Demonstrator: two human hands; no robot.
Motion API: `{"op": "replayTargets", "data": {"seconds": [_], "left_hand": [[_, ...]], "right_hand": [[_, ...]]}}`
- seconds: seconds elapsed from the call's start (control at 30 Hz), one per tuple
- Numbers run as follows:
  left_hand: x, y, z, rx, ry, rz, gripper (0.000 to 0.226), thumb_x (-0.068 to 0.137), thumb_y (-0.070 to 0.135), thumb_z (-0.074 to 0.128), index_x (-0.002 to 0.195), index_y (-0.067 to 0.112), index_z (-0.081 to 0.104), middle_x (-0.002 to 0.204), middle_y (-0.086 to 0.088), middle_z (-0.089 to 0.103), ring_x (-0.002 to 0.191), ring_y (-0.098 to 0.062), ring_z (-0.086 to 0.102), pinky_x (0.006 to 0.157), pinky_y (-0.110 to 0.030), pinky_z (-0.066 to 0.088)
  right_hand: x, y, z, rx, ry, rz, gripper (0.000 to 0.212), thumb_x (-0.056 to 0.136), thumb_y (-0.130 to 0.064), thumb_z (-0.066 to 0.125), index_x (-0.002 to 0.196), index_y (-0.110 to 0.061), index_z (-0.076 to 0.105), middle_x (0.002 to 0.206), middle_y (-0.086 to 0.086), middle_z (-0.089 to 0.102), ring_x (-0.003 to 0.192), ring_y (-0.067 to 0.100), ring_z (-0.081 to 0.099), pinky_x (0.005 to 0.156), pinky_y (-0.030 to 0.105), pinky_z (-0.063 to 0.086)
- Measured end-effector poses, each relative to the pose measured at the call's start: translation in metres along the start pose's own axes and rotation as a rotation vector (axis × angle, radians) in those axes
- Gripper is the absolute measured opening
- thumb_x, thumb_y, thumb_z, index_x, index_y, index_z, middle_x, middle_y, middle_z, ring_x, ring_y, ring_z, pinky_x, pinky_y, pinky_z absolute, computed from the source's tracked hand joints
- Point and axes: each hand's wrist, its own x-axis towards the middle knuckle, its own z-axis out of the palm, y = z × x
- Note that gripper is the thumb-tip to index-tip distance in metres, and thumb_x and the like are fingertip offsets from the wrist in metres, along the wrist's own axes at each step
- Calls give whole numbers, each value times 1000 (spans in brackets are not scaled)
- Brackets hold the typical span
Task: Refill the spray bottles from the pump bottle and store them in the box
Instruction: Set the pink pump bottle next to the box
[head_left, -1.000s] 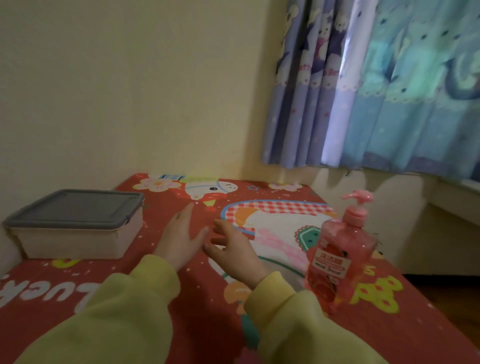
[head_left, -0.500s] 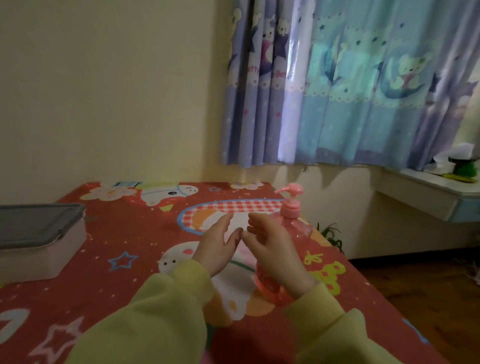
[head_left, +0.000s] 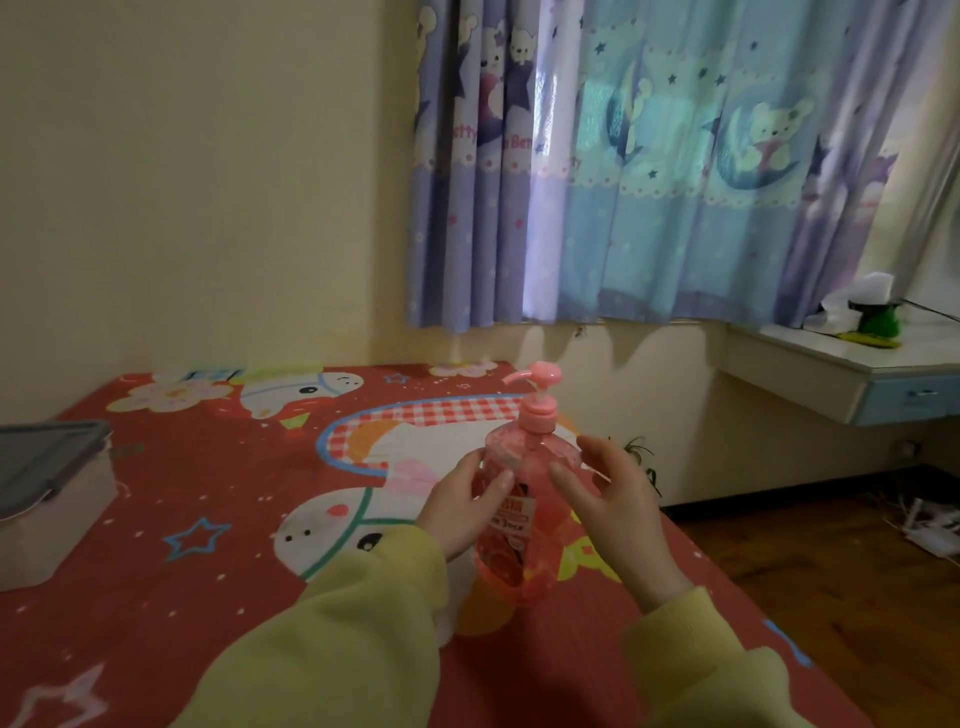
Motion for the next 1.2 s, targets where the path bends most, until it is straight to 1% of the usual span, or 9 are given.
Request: {"op": "replayTargets", "data": {"seconds": [0.17, 0.37, 0.47, 0.53, 0.6, 0.77, 0.93, 1.1, 1.2], "left_hand": [[1, -6, -1, -20, -21, -31, 41, 90, 31, 54, 129, 20, 46, 121, -1, 57, 115, -16, 52, 99, -34, 45], [2, -12, 1, -24, 11, -45, 44, 86, 24, 61, 128, 20, 46, 113, -1, 59, 110, -17, 54, 91, -34, 50], [-2, -13, 1, -37, 75, -37, 42, 84, 25, 63, 123, 19, 50, 107, -1, 61, 101, -16, 56, 83, -30, 50], [-5, -14, -2, -62, 105, -37, 40, 83, 27, 64, 121, 20, 52, 107, -2, 63, 100, -16, 58, 84, -31, 51], [-8, -13, -8, -65, 130, -21, 34, 82, 28, 66, 114, 24, 54, 106, -1, 64, 100, -16, 59, 86, -33, 52], [-16, -11, -37, -63, 211, 39, 20, 81, 26, 68, 91, 37, 54, 95, 8, 66, 91, -11, 60, 77, -26, 52], [-28, -17, -75, -46, 317, 34, 23, 77, 29, 72, 91, 38, 56, 92, 7, 67, 90, -16, 64, 81, -38, 55], [-54, -24, -125, -25, 434, 12, 23, 76, 23, 73, 92, 30, 59, 92, 1, 68, 90, -20, 66, 80, -37, 54], [-76, -28, -160, -17, 526, 11, 26, 76, 19, 73, 92, 28, 54, 91, 3, 63, 88, -17, 61, 78, -33, 50]], "right_hand": [[-6, 11, 4, 90, -105, 126, 54, 79, -33, 71, 126, -19, 47, 113, -10, 54, 105, 8, 53, 79, 19, 46], [-16, 20, 17, 165, -180, 200, 54, 78, -26, 73, 124, -24, 46, 112, -12, 53, 112, 10, 48, 94, 32, 47], [-14, 16, 18, 199, -196, 201, 58, 79, -25, 72, 131, -18, 46, 124, -6, 54, 119, 12, 48, 100, 38, 46], [-12, 13, 18, 219, -211, 174, 53, 80, -22, 71, 127, -22, 47, 116, -13, 55, 111, 7, 50, 95, 33, 47], [-11, 6, 20, 240, -240, 162, 46, 81, -19, 70, 119, -28, 46, 106, -20, 53, 105, 4, 50, 92, 30, 47], [-5, -12, 39, 265, -274, 112, 61, 81, -21, 70, 135, -19, 43, 118, -9, 53, 118, 16, 50, 100, 42, 46], [-3, -36, 66, 339, -366, 47, 41, 84, -16, 67, 112, -37, 45, 103, -24, 53, 101, 1, 51, 80, 18, 49], [-8, -70, 109, 417, -479, 18, 40, 85, -15, 66, 115, -33, 48, 104, -15, 60, 97, 1, 57, 72, 21, 55], [-15, -93, 144, 420, -538, -13, 44, 83, -19, 68, 123, -27, 50, 110, -10, 62, 106, 9, 58, 81, 26, 54]]}}
